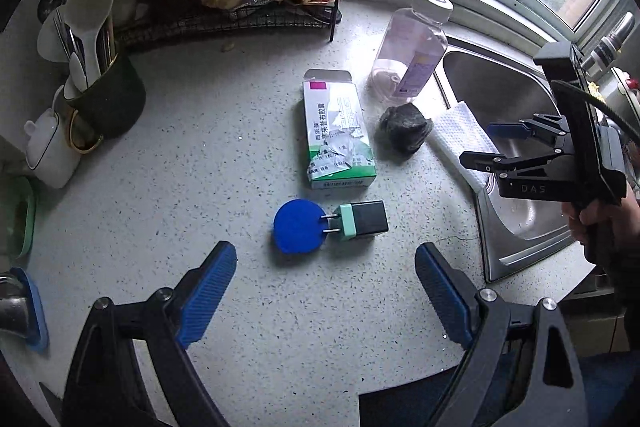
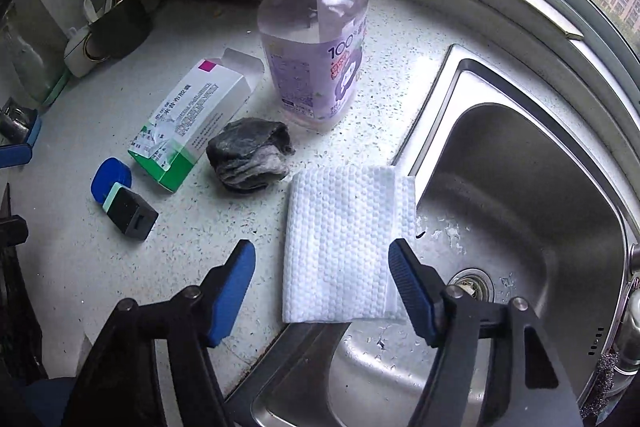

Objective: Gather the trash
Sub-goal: 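Reach the right gripper to the white cloth wipe by the sink and grasp it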

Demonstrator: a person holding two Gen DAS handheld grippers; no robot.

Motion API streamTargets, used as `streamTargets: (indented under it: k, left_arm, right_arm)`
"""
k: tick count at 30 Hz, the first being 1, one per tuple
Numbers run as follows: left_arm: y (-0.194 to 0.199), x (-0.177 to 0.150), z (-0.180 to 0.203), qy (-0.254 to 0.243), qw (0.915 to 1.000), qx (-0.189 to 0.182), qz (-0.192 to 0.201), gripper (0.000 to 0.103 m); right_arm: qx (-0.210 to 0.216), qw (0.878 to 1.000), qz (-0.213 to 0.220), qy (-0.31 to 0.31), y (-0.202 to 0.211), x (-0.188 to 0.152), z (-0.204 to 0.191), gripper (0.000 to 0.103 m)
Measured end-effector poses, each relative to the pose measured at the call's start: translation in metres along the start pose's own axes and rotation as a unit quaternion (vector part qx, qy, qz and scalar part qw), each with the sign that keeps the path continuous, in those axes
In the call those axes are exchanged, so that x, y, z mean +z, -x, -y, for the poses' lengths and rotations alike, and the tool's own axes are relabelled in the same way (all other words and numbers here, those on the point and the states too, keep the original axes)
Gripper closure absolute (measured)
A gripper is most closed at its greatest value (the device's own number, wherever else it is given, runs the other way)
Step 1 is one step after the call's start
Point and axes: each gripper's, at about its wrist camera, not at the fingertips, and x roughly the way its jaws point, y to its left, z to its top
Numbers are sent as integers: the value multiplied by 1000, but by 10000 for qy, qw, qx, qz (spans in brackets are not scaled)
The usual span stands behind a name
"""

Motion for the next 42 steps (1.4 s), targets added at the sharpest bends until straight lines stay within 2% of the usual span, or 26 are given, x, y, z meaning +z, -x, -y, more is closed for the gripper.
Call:
streamTargets:
  k: [5,7,9,11,15,16,17,18,28,35,39,42]
  left_arm:
    - [-7,1,-14,141,9998,-68,-104,13]
    - [-8,-1,-17,176,9997,-76,-118,13]
    - [-8,-2,-19,199,9997,-89,-128,13]
    - [-8,-4,-21,213,9996,-88,-131,13]
    - [-5,-7,-24,243,9996,-88,-129,13]
    - [-4,-7,-25,251,9996,-96,-130,13]
    - [-4,-8,-25,251,9996,-95,-127,13]
    - [-3,-9,-25,252,9996,-91,-123,13]
    - [-15,-8,-23,99,9994,-98,-304,13]
    - [-52,-5,-34,-82,9981,-20,-605,13]
    - [-72,-2,-37,-84,9975,-144,-693,13]
    - [-85,1,-37,-204,9972,-88,-720,13]
  right_arm:
    - [147,9994,-297,-63,-16,-1,3,52]
    - [31,9994,-330,-26,-19,-4,1,53]
    - [-134,9994,-322,51,-19,-6,-1,60]
    - [-297,9989,-340,83,-19,-9,1,71]
    - [-202,9992,-349,-3,-16,-14,6,82]
    - [-172,9993,-321,-18,-14,-15,6,86]
    - [-173,9995,-280,-38,-12,-17,7,94]
    - [-197,9995,-236,-40,-9,-17,7,97]
    - [328,9994,47,-99,21,-27,-18,97]
    - [596,9978,221,-206,36,-25,-38,97]
    - [644,9974,210,-261,34,-20,-48,97]
    - [655,9971,133,-353,29,-22,-49,97]
